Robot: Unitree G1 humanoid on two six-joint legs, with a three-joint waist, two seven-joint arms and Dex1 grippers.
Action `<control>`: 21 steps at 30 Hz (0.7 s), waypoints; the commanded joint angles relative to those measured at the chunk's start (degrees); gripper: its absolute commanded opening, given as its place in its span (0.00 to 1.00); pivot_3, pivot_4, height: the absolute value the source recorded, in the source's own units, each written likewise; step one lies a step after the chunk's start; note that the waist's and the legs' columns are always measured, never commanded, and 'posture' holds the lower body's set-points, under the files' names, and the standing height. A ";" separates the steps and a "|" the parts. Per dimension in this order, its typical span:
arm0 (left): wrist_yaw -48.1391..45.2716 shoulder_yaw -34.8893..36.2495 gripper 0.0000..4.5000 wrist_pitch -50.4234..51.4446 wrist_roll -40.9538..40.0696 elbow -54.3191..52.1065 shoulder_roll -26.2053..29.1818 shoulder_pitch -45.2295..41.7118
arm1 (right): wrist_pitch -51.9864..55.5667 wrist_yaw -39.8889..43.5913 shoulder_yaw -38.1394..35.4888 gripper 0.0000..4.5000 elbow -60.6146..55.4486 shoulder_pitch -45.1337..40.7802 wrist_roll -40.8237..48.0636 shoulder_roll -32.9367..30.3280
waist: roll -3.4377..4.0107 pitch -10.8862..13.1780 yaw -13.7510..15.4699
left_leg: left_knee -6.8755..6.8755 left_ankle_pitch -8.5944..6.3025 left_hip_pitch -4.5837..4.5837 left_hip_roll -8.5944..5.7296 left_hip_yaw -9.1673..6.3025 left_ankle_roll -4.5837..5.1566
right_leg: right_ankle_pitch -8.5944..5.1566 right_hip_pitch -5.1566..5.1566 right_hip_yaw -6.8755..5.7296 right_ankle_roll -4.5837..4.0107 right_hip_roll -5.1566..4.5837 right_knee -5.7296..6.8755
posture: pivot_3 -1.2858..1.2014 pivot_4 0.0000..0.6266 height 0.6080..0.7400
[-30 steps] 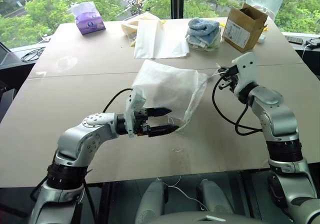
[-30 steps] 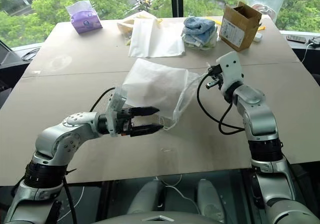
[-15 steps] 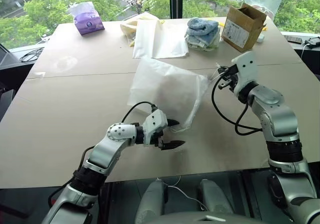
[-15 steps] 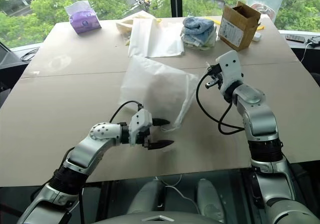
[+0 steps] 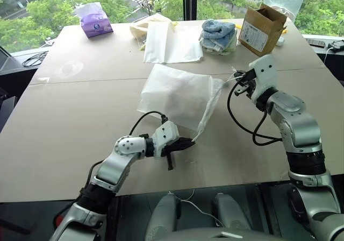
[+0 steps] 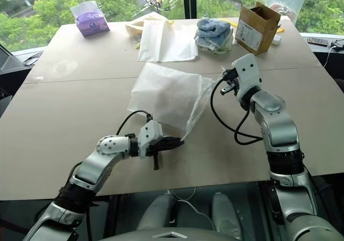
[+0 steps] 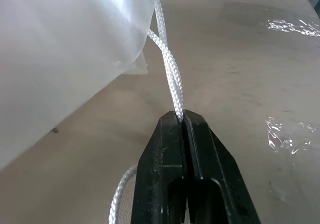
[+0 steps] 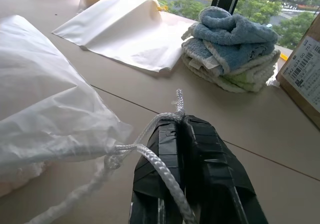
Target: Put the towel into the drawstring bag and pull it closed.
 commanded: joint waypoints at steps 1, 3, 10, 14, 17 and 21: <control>8.50 6.32 0.01 -9.29 2.58 -0.12 -2.69 -1.45 | -1.06 -1.43 -1.49 0.00 -1.32 -1.11 -0.52 -0.49 | 0.00 0.00 0.07 | 0.00 0.00 0.00 0.00 0.00 0.00 | 0.00 0.00 0.00 0.00 0.00 0.00 | 0.52 0.24 1.00; 15.02 8.69 0.01 -14.44 7.46 0.61 -3.46 -2.39 | -1.68 -3.53 -2.84 0.00 0.23 -1.21 -1.79 -0.99 | 0.00 0.00 0.09 | 0.00 0.00 0.00 0.00 0.00 -0.01 | 0.00 -0.01 0.00 0.00 -0.01 0.00 | 0.52 0.24 1.00; 39.90 15.83 0.01 -19.02 24.89 2.28 -4.51 -5.37 | -3.99 -16.00 -10.97 0.00 9.04 -3.73 -5.71 -2.42 | -0.01 -0.01 0.45 | -0.02 0.01 -0.01 -0.10 0.06 -0.01 | 0.00 -0.06 0.03 0.00 -0.06 0.04 | 0.52 0.24 1.00; 51.15 19.71 0.01 -14.47 32.46 3.67 -3.68 -5.31 | -3.08 -23.63 -17.30 0.00 11.11 -4.19 -5.58 -1.58 | -0.01 -0.01 0.33 | -0.06 0.01 -0.02 -0.10 0.16 -0.01 | 0.00 -0.18 0.11 0.00 -0.06 0.19 | 0.52 0.24 1.00; 58.11 22.74 0.01 -10.47 35.60 6.39 -2.71 -6.62 | -2.95 -28.00 -19.89 0.00 12.24 -3.43 -6.32 -1.88 | -0.01 -0.01 0.33 | -0.05 0.01 0.00 -0.09 0.22 -0.01 | 0.00 -0.23 0.16 0.01 -0.06 0.29 | 0.52 0.24 1.00; 64.40 25.55 0.01 -7.68 36.89 10.12 -0.62 -8.62 | -2.95 -32.61 -22.17 0.00 13.05 -2.76 -6.55 -2.51 | -0.01 -0.01 0.25 | -0.01 0.01 0.01 -0.09 0.24 -0.01 | 0.00 -0.24 0.18 0.01 -0.06 0.36 | 0.52 0.24 1.00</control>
